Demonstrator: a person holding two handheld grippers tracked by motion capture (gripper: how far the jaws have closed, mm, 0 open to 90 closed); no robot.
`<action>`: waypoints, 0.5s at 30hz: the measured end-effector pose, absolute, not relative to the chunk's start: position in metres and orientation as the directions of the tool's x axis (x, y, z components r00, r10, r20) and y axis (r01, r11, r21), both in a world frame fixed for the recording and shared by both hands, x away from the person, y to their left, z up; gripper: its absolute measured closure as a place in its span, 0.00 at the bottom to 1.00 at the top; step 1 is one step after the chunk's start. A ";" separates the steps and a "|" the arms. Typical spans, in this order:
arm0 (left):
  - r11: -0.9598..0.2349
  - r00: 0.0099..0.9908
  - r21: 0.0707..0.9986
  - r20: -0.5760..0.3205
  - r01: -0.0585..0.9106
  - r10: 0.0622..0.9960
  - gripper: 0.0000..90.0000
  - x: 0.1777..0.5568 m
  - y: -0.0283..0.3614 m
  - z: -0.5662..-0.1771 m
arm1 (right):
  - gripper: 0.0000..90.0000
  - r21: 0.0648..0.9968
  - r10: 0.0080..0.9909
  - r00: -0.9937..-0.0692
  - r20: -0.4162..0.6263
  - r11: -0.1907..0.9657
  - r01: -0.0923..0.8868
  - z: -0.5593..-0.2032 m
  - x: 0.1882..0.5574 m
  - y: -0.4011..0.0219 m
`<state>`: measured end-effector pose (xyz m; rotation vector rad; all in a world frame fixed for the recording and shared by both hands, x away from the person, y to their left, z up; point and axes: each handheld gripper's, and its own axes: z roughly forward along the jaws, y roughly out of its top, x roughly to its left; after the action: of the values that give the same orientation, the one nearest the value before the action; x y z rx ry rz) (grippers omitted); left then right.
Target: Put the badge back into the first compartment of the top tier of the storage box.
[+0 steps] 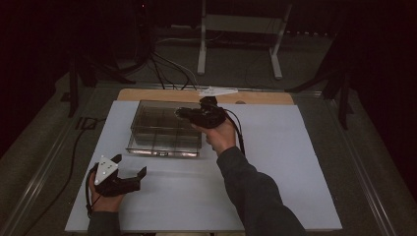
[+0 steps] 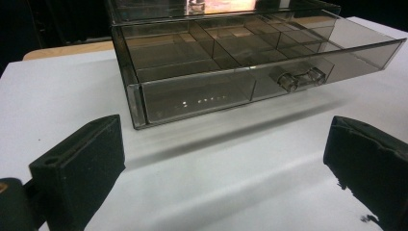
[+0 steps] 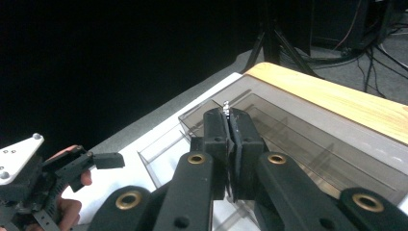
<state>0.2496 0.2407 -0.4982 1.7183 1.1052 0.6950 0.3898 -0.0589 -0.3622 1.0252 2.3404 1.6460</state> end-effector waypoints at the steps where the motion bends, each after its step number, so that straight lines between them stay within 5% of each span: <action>1: -0.146 0.431 0.919 -0.028 0.366 0.902 0.02 0.250 0.241 -0.498 | 0.97 0.867 0.571 -0.770 0.286 0.188 0.462 -0.362 0.390 -0.058; 15: -0.141 0.430 0.921 -0.032 0.363 0.902 0.02 0.249 0.241 -0.498 | 0.97 0.865 0.543 -0.788 0.289 0.205 0.458 -0.362 0.389 -0.036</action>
<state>0.2492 0.2413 -0.4978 1.7118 1.1057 0.6944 0.3891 -0.0365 -0.3621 0.9897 2.3758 1.6599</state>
